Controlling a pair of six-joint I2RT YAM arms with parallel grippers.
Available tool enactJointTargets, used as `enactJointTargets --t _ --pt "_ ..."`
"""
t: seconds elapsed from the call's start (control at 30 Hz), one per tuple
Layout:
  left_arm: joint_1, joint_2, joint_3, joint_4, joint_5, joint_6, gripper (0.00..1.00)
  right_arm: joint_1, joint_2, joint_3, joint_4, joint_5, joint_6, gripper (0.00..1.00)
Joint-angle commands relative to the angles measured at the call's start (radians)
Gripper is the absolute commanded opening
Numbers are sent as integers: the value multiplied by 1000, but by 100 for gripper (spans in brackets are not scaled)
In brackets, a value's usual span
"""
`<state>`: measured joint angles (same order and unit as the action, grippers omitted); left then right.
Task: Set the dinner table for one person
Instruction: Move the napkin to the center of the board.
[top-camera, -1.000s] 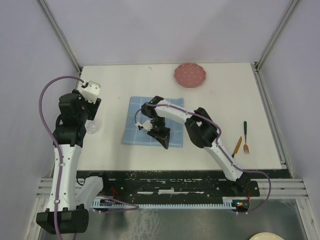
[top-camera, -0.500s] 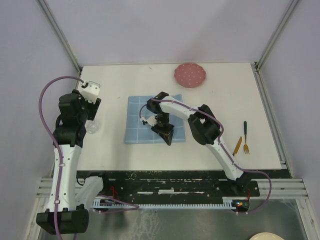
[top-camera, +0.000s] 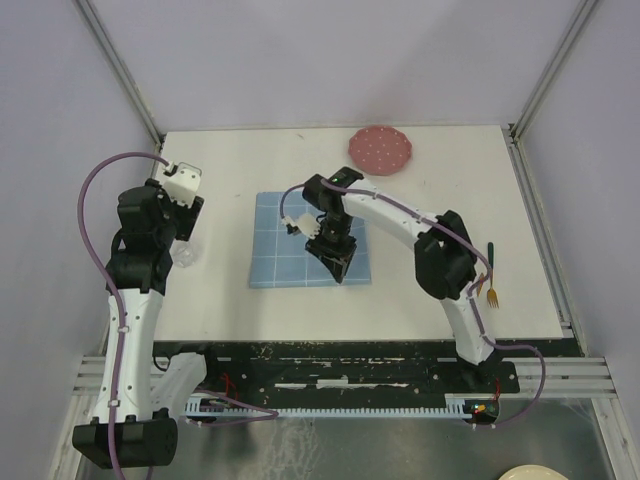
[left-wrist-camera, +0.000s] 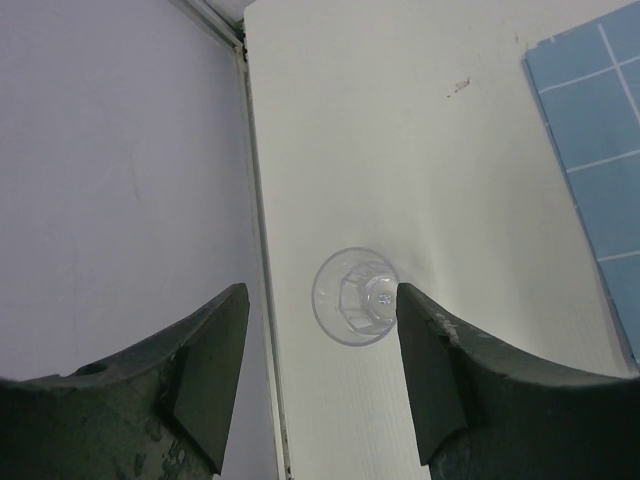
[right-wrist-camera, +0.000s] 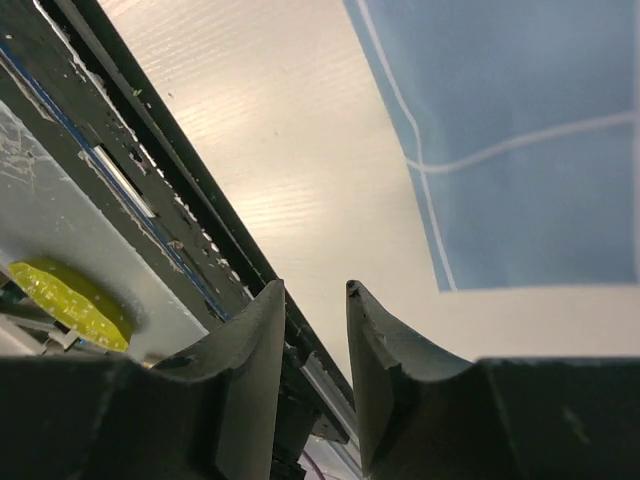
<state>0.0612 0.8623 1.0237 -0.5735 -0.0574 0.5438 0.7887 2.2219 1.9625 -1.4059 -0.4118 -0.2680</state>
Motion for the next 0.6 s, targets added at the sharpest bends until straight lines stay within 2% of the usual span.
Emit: enactJointTargets --t 0.0,0.2,0.27,0.4,0.47,0.57 --pt "-1 19 -19 36 53 -22 68 -100 -134 -35 88 90 -2 39" --pt "-2 182 29 42 145 -143 68 -337 -77 77 84 171 52 39" --pt "-3 245 59 46 206 -156 67 -391 -69 117 78 176 45 39" --pt "-13 343 105 85 234 -196 66 -467 -49 229 77 208 36 40" --pt "-42 395 145 104 228 -195 66 -502 -31 290 90 206 48 40" --pt "-127 509 231 132 128 -176 66 -540 30 401 97 186 49 42"
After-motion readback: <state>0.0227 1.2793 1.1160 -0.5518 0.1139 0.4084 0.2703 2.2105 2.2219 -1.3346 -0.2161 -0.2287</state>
